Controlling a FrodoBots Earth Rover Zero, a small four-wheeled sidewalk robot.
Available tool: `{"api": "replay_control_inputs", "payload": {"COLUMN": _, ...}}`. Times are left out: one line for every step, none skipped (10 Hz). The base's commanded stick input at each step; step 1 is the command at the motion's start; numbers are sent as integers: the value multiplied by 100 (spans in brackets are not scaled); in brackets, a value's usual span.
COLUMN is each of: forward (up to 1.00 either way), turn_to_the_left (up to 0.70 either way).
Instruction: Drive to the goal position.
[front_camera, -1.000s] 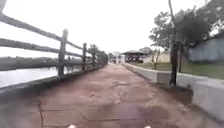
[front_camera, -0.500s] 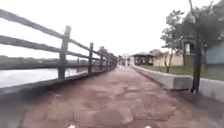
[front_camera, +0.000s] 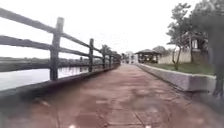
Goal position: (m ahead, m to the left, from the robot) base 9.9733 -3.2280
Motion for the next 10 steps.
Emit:
{"api": "replay_control_inputs", "payload": {"forward": 100, "turn_to_the_left": -28}}
{"api": "replay_control_inputs", "payload": {"forward": 100, "turn_to_the_left": -21}}
{"api": "replay_control_inputs", "payload": {"forward": 100, "turn_to_the_left": -13}}
{"api": "replay_control_inputs", "payload": {"forward": 100, "turn_to_the_left": -5}}
{"api": "replay_control_inputs", "payload": {"forward": 100, "turn_to_the_left": 11}}
{"api": "replay_control_inputs", "payload": {"forward": 100, "turn_to_the_left": -1}}
{"api": "replay_control_inputs", "payload": {"forward": 100, "turn_to_the_left": -12}}
{"api": "replay_control_inputs", "payload": {"forward": 100, "turn_to_the_left": -24}}
{"api": "replay_control_inputs", "payload": {"forward": 100, "turn_to_the_left": -29}}
{"api": "replay_control_inputs", "payload": {"forward": 100, "turn_to_the_left": -29}}
